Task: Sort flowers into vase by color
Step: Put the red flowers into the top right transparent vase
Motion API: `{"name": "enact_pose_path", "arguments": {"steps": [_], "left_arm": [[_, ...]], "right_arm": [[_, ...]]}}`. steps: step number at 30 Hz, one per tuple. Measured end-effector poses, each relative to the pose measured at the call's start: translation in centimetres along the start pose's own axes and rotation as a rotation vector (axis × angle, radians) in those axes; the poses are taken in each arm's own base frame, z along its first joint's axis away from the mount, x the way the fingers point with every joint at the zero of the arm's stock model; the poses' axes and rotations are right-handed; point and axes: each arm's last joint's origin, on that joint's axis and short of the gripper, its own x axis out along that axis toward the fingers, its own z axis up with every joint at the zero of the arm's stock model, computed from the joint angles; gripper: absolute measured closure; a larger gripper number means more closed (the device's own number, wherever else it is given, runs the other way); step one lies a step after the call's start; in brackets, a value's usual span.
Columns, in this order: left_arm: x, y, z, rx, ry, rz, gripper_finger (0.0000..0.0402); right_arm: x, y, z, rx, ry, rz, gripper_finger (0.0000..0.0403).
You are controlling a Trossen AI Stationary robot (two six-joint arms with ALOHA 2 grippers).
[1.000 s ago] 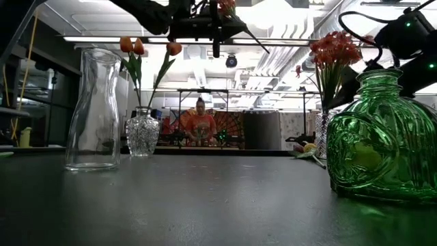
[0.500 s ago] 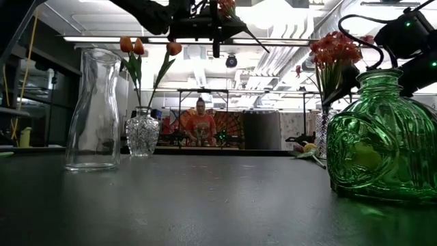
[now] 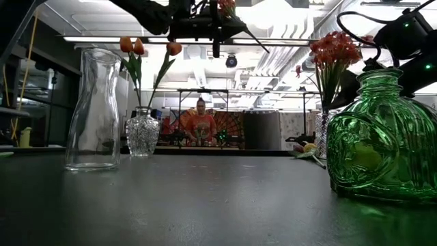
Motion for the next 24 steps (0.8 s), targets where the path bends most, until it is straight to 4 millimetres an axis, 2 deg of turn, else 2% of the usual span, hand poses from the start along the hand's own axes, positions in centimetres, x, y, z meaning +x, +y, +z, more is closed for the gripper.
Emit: {"name": "enact_pose_path", "arguments": {"steps": [8,24], "left_arm": [[0.0,0.0,0.0,-0.001,0.0,0.0,0.04],[0.0,0.0,0.0,-0.028,0.003,-0.005,0.04]], "right_arm": [[0.4,0.1,0.4,-0.097,0.052,0.119,0.0049],[1.4,-0.7,0.9,-0.137,0.091,0.149,0.0049]]}}
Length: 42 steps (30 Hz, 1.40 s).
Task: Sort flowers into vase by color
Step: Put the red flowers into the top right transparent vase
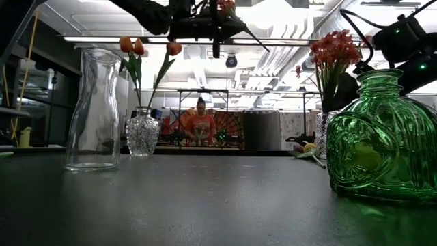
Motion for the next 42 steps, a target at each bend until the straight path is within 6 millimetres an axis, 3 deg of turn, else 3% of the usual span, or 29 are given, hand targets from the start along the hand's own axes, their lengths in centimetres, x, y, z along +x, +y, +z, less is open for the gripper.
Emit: {"name": "enact_pose_path", "arguments": {"steps": [18,25,33,38,42], "left_arm": [[0.0,0.0,0.0,-0.034,0.0,0.001,0.04],[0.0,0.0,0.0,-0.036,0.004,-0.002,0.04],[0.0,-0.1,-0.1,-0.037,0.022,-0.028,0.04],[0.0,-0.1,-0.1,-0.022,0.036,-0.053,0.04],[0.0,-0.1,-0.1,-0.005,0.038,-0.059,0.04]], "right_arm": [[2.3,-0.7,-0.2,-0.175,0.047,-0.071,0.0049],[3.6,-0.4,0.3,-0.248,-0.026,-0.059,0.0049],[4.7,-0.7,-0.6,-0.264,0.039,-0.059,0.0051],[5.2,-0.7,-0.8,-0.271,0.037,-0.068,0.0075],[5.5,-0.9,-1.2,-0.278,0.052,-0.11,0.0125]]}}
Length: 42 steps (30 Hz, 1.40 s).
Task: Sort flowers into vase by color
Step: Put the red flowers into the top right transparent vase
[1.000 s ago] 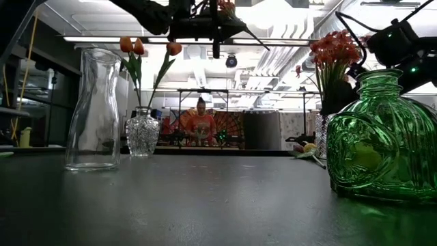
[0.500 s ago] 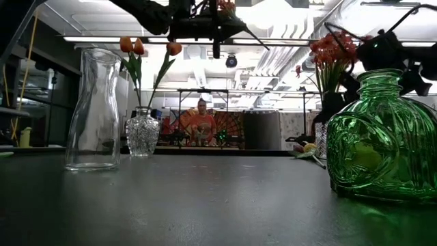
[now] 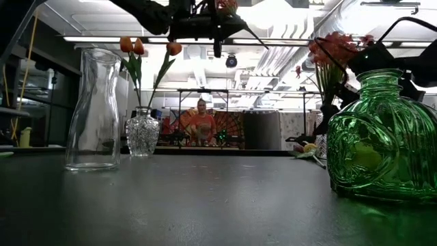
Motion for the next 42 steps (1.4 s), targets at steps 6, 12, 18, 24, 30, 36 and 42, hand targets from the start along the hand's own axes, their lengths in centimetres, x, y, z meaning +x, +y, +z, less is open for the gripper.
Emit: {"name": "enact_pose_path", "arguments": {"steps": [6,12,18,24,30,36,42], "left_arm": [[0.0,0.0,0.0,0.02,-0.001,0.0,0.0401],[0.3,-0.4,0.0,0.035,-0.01,-0.017,0.0401],[1.5,-2.3,0.3,0.161,-0.031,-0.075,0.0401],[2.5,-4.8,2.2,0.373,-0.099,-0.073,0.0401],[3.7,-7.4,2.8,0.514,-0.042,-0.018,0.0401],[4.8,-10.2,3.1,0.597,-0.055,0.008,0.0401],[5.1,-11.1,3.1,0.571,-0.06,-0.006,0.0401]], "right_arm": [[-0.1,0.0,0.7,0.027,-0.054,0.006,0.0181],[-0.8,0.1,2.7,0.059,-0.142,0.028,0.0181],[-2.2,0.5,6.7,0.048,-0.083,0.178,0.0181],[-3.6,1.4,10.0,0.074,0.075,0.479,0.0181],[-4.8,2.0,13.3,0.171,0.019,0.704,0.0181],[-5.7,2.3,15.2,0.102,-0.019,0.708,0.0181],[-5.7,3.6,15.6,0.022,-0.005,0.709,0.0181]]}}
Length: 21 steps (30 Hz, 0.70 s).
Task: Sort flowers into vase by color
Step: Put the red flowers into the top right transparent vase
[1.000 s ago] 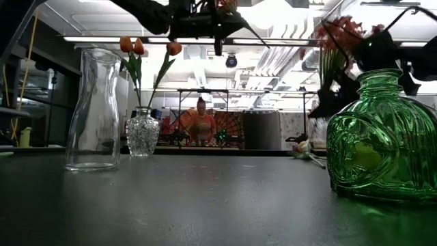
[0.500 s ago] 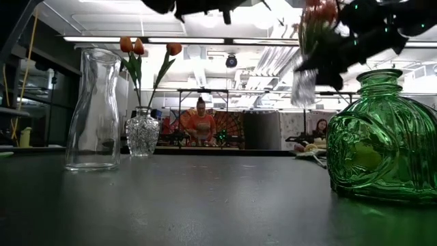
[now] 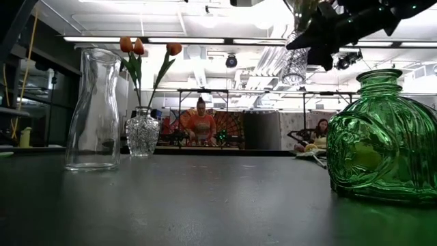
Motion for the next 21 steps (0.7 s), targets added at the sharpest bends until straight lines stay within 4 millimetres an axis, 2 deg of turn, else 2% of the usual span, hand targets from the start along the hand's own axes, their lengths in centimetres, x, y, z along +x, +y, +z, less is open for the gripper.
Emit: {"name": "enact_pose_path", "arguments": {"steps": [11,16,21], "left_arm": [[0.6,-1.5,-1.1,0.061,0.121,0.008,0.0401],[0.6,-1.3,-1.5,0.072,0.165,0.054,0.0401],[0.3,-1.3,-1.0,0.084,0.15,0.062,0.0401]], "right_arm": [[2.5,0.8,0.9,-0.061,0.059,0.046,0.0181],[2.6,0.9,1.3,-0.103,0.079,0.043,0.0181],[2.4,0.9,1.3,-0.124,0.128,0.03,0.0181]]}}
